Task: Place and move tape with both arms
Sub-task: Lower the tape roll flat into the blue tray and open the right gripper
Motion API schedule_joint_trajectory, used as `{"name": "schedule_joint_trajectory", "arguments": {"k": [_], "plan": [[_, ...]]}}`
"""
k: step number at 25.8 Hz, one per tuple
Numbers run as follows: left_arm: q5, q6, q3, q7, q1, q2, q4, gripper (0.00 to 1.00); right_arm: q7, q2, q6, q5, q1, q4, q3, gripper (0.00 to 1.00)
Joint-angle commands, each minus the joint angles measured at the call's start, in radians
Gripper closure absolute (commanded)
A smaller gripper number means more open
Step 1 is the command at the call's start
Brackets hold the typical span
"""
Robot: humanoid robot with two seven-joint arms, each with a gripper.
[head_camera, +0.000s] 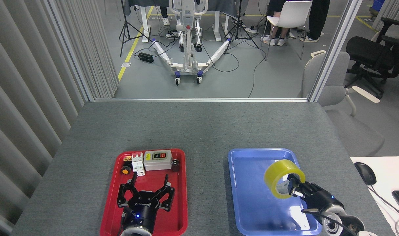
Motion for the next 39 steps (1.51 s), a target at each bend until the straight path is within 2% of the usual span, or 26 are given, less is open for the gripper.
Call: {"name": "schedule_joint_trajectory", "arguments": {"k": [1,3,5,8,10,13,17,21,27,33,39], "plan": [[0.055,-0.002,0.024,0.008,-0.004,0.011,0.021,0.0,0.119,-0.042,0.101,-0.002,-0.071,0.073,0.08,0.76],[0.113,-0.015,0.028,0.011,-0.015,0.024,0.053,0.0,0.198,-0.058,0.156,-0.002,-0.112,0.09,0.12,0.76],[0.176,-0.016,0.036,0.019,-0.025,0.07,0.059,0.0,0.232,-0.067,0.219,-0.005,-0.158,0.109,0.176,0.75],[0.191,-0.016,0.04,0.097,-0.019,0.142,0.055,0.0,0.267,-0.07,0.307,-0.011,-0.239,0.172,0.278,0.74],[0.194,-0.016,0.044,0.127,-0.018,0.169,0.055,0.0,0.284,-0.07,0.344,-0.051,-0.292,0.216,0.335,0.74],[0.196,-0.03,0.054,0.125,-0.012,0.174,0.035,0.0,0.284,-0.071,0.387,-0.144,-0.358,0.287,0.399,0.74],[0.219,-0.121,0.057,0.125,0.015,0.172,0.012,0.0,0.283,-0.062,0.4,-0.161,-0.431,0.383,0.465,0.73],[0.219,-0.125,0.056,0.128,0.015,0.172,0.016,0.0,0.283,-0.058,0.399,-0.161,-0.442,0.391,0.465,0.67],[0.217,-0.124,0.057,0.133,0.015,0.174,0.016,0.0,0.275,-0.053,0.397,-0.155,-0.433,0.391,0.464,0.65],[0.211,-0.119,0.056,0.136,0.016,0.176,0.019,0.0,0.272,-0.038,0.397,-0.15,-0.43,0.391,0.462,0.55],[0.21,-0.119,0.056,0.137,0.018,0.176,0.019,0.0,0.272,-0.025,0.396,-0.147,-0.425,0.389,0.461,0.55]]}}
